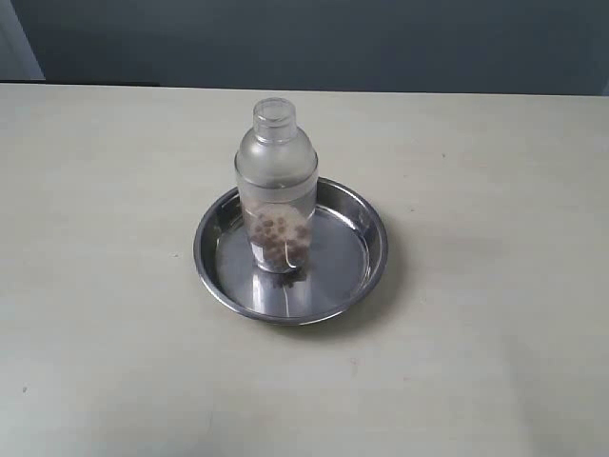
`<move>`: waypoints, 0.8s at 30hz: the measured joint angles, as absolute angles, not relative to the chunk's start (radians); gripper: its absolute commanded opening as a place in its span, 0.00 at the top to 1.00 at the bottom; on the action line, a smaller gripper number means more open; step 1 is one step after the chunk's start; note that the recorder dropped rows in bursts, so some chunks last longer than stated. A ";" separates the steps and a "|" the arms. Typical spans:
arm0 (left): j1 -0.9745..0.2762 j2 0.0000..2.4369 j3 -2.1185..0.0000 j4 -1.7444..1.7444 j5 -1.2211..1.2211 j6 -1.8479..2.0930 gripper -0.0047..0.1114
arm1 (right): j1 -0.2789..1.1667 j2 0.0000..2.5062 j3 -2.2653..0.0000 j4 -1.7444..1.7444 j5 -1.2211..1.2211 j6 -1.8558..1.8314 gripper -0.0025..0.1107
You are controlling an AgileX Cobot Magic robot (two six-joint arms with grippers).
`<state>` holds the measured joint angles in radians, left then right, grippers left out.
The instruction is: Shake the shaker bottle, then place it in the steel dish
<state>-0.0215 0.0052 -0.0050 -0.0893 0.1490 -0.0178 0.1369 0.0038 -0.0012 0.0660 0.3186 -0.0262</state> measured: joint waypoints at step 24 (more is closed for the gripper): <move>-0.021 0.005 -0.005 -0.072 0.223 0.022 0.96 | 0.137 0.004 -0.001 0.066 0.319 -0.026 0.98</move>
